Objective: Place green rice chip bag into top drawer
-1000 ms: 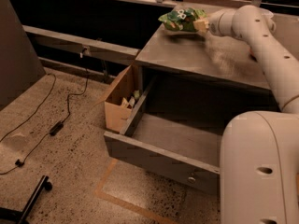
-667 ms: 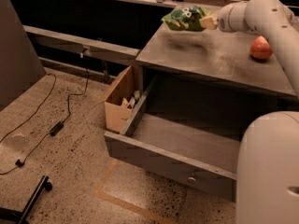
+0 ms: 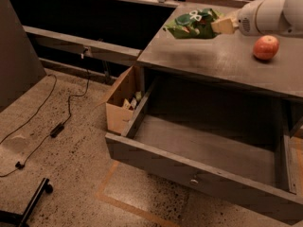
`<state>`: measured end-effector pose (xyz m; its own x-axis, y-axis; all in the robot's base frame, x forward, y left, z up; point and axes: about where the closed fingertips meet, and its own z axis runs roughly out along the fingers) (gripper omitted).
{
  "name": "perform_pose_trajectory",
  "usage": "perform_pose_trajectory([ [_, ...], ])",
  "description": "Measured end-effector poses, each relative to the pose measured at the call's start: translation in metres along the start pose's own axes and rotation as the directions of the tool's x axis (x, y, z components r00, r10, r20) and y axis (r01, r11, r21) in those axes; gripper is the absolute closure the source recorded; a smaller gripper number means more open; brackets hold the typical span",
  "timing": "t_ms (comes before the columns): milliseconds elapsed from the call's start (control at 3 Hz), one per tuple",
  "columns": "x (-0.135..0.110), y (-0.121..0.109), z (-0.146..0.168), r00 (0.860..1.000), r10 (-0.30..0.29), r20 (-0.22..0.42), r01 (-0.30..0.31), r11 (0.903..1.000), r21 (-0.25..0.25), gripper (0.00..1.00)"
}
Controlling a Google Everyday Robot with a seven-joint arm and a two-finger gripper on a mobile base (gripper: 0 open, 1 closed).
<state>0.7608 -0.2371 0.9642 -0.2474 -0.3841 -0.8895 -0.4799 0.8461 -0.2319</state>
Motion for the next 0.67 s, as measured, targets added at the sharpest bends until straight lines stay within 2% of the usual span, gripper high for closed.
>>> perform_pose_trajectory([
  [333, 0.0300, 0.0215, 0.0089, 0.999, 0.008, -0.053, -0.010, 0.9993, -0.037, 1.00],
  [667, 0.0305, 0.0238, 0.0069, 0.999, 0.008, -0.054, -0.010, 0.9991, -0.041, 1.00],
])
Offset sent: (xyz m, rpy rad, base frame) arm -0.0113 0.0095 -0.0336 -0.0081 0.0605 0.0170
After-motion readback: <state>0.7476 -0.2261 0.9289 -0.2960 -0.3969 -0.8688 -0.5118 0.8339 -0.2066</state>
